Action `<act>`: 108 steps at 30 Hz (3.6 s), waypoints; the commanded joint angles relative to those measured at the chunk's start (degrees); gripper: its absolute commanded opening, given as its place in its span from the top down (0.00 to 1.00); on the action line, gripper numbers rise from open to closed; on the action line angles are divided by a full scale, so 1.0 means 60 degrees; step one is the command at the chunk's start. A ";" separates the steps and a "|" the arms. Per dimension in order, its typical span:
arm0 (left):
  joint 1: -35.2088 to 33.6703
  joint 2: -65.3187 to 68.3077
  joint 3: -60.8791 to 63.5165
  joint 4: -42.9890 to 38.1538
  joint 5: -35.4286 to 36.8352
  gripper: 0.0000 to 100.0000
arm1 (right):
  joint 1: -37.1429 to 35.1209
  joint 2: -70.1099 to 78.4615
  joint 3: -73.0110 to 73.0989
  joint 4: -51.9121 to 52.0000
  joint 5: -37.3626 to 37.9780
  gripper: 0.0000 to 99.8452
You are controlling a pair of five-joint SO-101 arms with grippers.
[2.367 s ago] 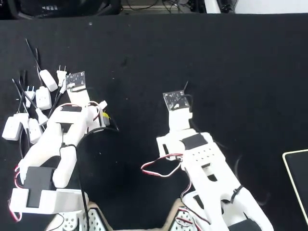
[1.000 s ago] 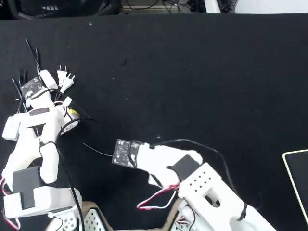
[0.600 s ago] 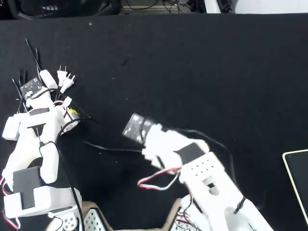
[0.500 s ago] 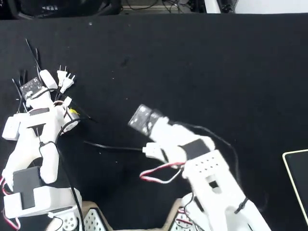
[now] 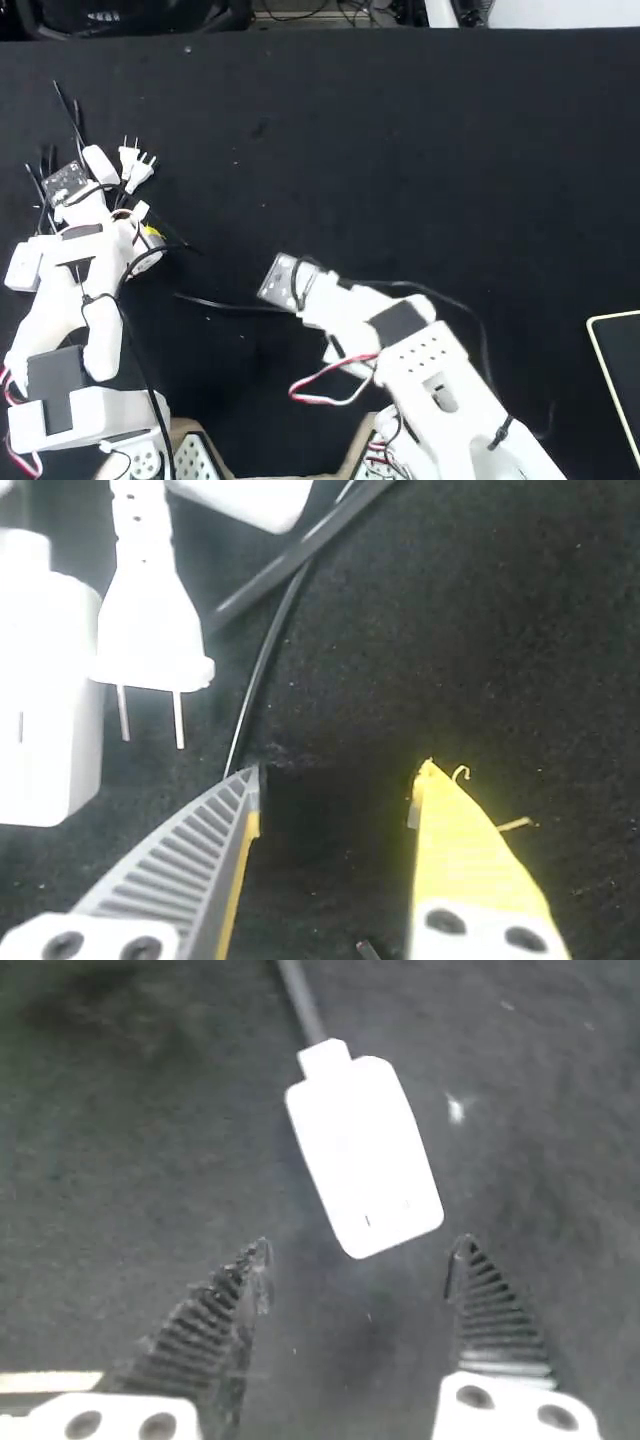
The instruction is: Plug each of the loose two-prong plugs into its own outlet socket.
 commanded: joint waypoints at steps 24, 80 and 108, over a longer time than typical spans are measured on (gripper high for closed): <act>-0.0066 -0.0337 -0.0374 -0.0117 0.0073 0.76 | 0.0205 0.3773 -0.2615 -0.3575 0.1890 0.95; -0.3026 0.2022 -0.8330 0.6242 -0.3810 0.75 | 0.2022 -0.2718 0.2571 -0.5553 -0.4249 0.86; -0.3070 0.7385 -1.3062 0.8308 -0.3385 0.86 | 0.2022 -0.2733 0.2689 -0.5626 -0.4205 0.85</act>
